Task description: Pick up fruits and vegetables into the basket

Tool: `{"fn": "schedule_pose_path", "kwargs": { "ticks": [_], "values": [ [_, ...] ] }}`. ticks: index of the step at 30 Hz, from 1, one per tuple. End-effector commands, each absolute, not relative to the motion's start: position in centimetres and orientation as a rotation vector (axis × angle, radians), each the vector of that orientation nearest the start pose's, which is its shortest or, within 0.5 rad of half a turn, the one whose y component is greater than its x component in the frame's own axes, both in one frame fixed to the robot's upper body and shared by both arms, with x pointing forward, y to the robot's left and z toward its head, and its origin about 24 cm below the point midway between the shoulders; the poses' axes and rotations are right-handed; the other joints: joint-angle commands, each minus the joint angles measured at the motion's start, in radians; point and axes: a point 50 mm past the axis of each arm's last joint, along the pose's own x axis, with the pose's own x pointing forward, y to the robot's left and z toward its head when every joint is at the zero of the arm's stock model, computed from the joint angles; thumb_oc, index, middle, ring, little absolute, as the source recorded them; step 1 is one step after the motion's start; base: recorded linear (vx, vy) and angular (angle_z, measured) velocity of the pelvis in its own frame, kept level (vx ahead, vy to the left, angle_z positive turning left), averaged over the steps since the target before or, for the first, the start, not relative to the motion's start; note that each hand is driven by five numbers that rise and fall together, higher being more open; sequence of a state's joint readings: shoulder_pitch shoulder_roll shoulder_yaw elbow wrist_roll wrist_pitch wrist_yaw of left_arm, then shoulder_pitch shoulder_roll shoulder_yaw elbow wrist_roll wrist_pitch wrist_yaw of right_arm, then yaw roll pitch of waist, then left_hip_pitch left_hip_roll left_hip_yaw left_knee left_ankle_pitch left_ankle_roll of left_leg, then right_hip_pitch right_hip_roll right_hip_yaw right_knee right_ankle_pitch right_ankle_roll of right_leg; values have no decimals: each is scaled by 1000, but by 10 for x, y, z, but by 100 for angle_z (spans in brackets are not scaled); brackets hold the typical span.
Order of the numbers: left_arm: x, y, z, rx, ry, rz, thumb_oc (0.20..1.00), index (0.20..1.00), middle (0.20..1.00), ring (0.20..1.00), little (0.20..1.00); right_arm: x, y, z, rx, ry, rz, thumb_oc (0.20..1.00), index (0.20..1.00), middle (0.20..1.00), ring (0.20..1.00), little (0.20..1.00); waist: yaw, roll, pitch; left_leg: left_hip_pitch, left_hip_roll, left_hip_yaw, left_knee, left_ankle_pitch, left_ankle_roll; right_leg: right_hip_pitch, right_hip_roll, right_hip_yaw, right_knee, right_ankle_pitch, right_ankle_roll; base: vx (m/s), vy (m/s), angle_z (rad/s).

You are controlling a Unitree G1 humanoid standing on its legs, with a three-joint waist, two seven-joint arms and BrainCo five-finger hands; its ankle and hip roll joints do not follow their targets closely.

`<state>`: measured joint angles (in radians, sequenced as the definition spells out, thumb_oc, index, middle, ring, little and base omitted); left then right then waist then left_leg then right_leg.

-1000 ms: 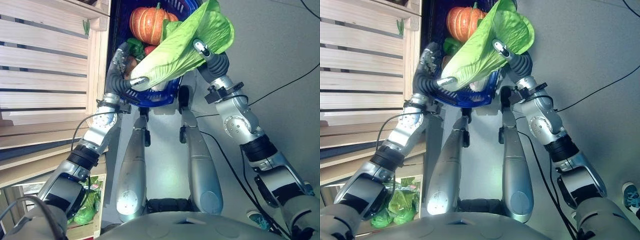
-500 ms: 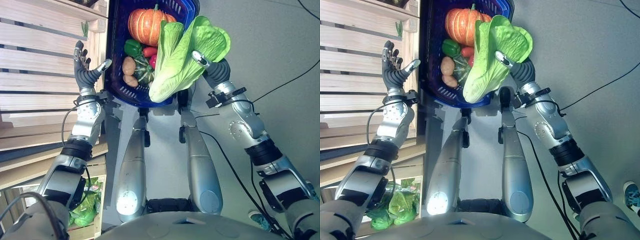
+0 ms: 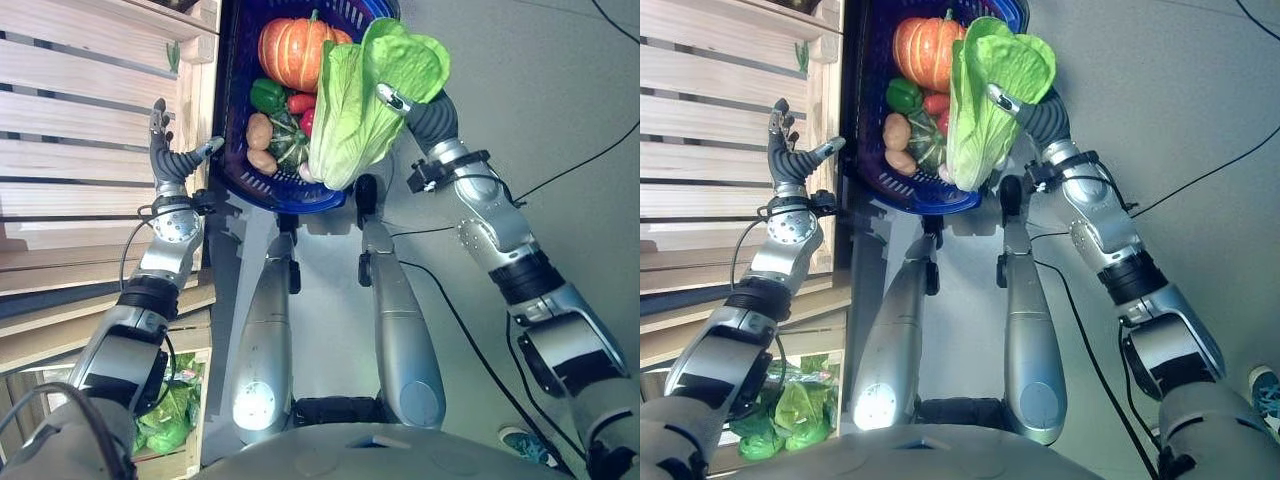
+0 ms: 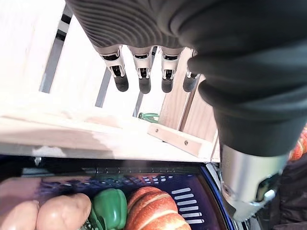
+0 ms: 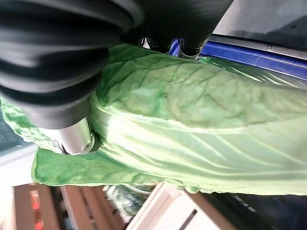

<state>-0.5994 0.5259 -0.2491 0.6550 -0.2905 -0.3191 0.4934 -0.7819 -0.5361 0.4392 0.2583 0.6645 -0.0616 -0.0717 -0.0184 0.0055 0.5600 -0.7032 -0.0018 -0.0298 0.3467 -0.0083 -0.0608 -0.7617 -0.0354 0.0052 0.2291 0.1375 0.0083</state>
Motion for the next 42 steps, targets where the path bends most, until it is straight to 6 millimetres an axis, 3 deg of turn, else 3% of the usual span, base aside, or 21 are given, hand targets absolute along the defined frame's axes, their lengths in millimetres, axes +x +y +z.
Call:
{"fn": "schedule_pose_path", "kwargs": {
  "ticks": [1,14,18,27,28,30,31,42],
  "values": [
    [350,248,130,329,-326,394,1000,1000,1000,1000,1000,360,-118,219,-44,-393,371,200,200,200,200,200,28,43,-40,-4,-56,18,-84,60,13,37,28,-96,119,-171,36,22,-38,4],
    [366,223,147,329,-373,271,1000,1000,1000,1000,1000,407,-128,232,-70,-213,192,200,200,200,200,200,94,82,-40,-39,-78,-11,-36,46,16,3,1,-130,167,-183,29,20,-11,10],
    [370,210,151,309,-399,230,1000,1000,1000,1000,1000,421,-145,227,-25,-121,103,200,200,200,200,200,119,104,-40,-61,-89,-23,-19,40,22,-20,-6,-137,187,-189,28,37,10,10],
    [370,194,156,301,-443,171,1000,1000,1000,1000,1000,428,-167,226,-29,-49,10,200,200,200,200,200,149,133,-40,-109,-107,-38,15,34,34,-70,-16,-146,221,-193,27,30,13,7],
    [369,193,157,301,-448,167,1000,1000,1000,1000,1000,429,-169,226,-28,-41,4,272,272,272,272,272,151,135,-40,-114,-108,-39,17,34,35,-75,-16,-146,222,-194,27,23,16,12],
    [369,189,159,296,-456,157,1000,1000,1000,1000,1000,429,-173,226,-18,-31,-14,721,721,721,721,721,157,141,-40,-128,-110,-41,23,34,36,-89,-17,-147,231,-195,28,17,15,9],
    [369,188,159,296,-458,154,1000,1000,1000,1000,1000,429,-175,226,-14,-28,-23,1000,1000,1000,1000,1000,158,142,-40,-132,-111,-41,26,33,37,-93,-18,-147,234,-196,28,13,12,6],
    [365,177,155,293,-472,127,1000,1000,1000,1000,1000,430,-185,224,-24,-11,-89,1000,1000,1000,1000,1000,168,154,-40,-159,-117,-44,31,39,44,-127,-16,-149,247,-190,29,3,4,2]
  ]
}}
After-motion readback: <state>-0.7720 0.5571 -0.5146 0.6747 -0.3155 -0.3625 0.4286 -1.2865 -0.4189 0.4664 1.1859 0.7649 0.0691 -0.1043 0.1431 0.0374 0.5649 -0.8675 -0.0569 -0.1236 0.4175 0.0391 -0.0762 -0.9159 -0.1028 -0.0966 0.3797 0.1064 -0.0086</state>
